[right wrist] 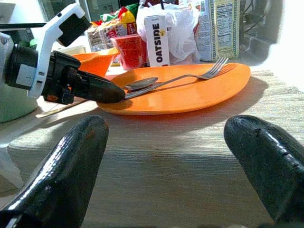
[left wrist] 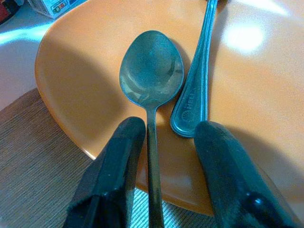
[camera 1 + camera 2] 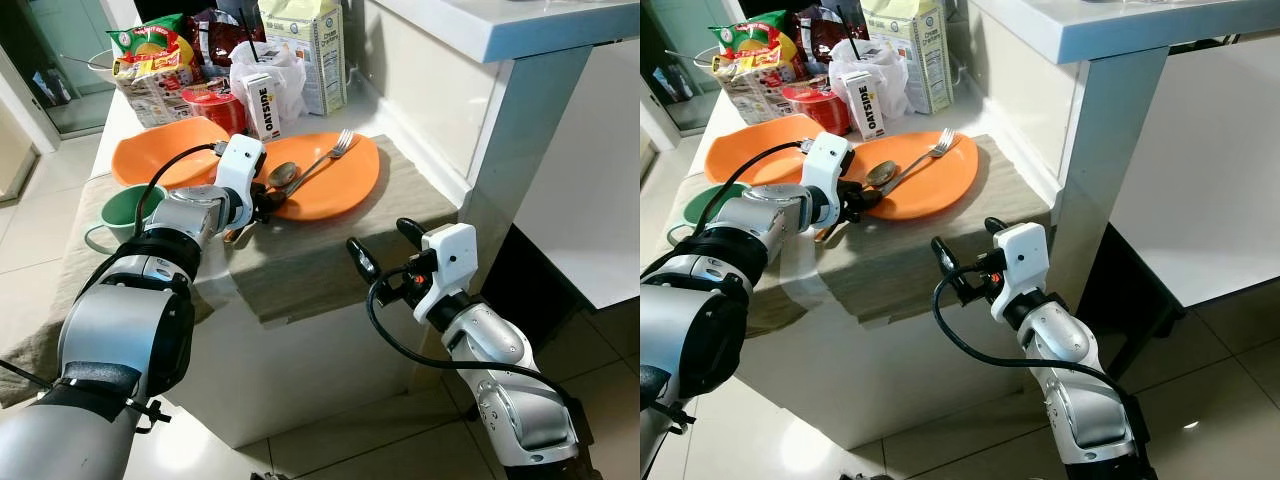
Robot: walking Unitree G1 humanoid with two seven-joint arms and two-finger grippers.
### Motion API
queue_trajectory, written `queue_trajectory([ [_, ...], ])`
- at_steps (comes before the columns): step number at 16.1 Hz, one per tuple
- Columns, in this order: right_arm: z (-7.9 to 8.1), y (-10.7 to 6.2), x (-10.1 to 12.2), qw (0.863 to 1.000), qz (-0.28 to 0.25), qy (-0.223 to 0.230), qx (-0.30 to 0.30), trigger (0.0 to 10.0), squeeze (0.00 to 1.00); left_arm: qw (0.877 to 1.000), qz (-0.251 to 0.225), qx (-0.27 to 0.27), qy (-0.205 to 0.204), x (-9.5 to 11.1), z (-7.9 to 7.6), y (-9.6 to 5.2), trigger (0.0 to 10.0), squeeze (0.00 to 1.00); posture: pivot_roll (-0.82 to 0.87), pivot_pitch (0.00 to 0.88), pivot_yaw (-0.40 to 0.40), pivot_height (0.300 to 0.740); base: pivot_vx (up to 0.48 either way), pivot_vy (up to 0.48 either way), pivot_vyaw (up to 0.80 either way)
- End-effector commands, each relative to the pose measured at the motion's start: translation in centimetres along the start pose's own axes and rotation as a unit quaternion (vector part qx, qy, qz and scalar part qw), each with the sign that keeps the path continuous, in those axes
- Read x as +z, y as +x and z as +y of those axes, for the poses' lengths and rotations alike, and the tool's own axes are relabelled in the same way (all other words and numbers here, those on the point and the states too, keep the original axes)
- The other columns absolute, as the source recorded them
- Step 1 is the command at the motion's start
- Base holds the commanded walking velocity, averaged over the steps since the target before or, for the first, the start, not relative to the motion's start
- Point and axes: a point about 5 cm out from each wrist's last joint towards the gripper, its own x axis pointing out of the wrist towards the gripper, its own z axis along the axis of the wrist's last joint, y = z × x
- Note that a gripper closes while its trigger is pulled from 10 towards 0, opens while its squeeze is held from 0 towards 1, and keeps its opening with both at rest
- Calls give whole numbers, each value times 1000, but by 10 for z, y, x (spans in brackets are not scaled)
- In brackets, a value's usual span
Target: Setting the table
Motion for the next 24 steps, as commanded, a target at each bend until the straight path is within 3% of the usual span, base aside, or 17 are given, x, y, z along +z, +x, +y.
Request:
queue_trajectory([
  [1, 3, 1, 1, 1000, 0, -3, 3, 10000, 0, 999, 43, 4, -16, -24, 3, 0, 0, 0, -164, 0, 148, 740, 0, 0, 0],
  [10, 3, 1, 0, 1000, 3, -5, 4, 10000, 0, 1000, 26, 4, -8, -19, 4, -1, 0, 0, -165, 0, 148, 740, 0, 0, 0],
  [17, 4, 2, -1, 1000, 6, -3, 4, 10000, 0, 1000, -28, 0, -15, 5, 5, -3, 0, 0, -157, 0, 143, 740, 0, 0, 0],
  [24, 3, 2, -4, 1000, 9, -5, 3, 10000, 0, 995, -99, 0, -26, 48, 7, -11, 0, 0, -151, 0, 140, 740, 0, 0, 0],
])
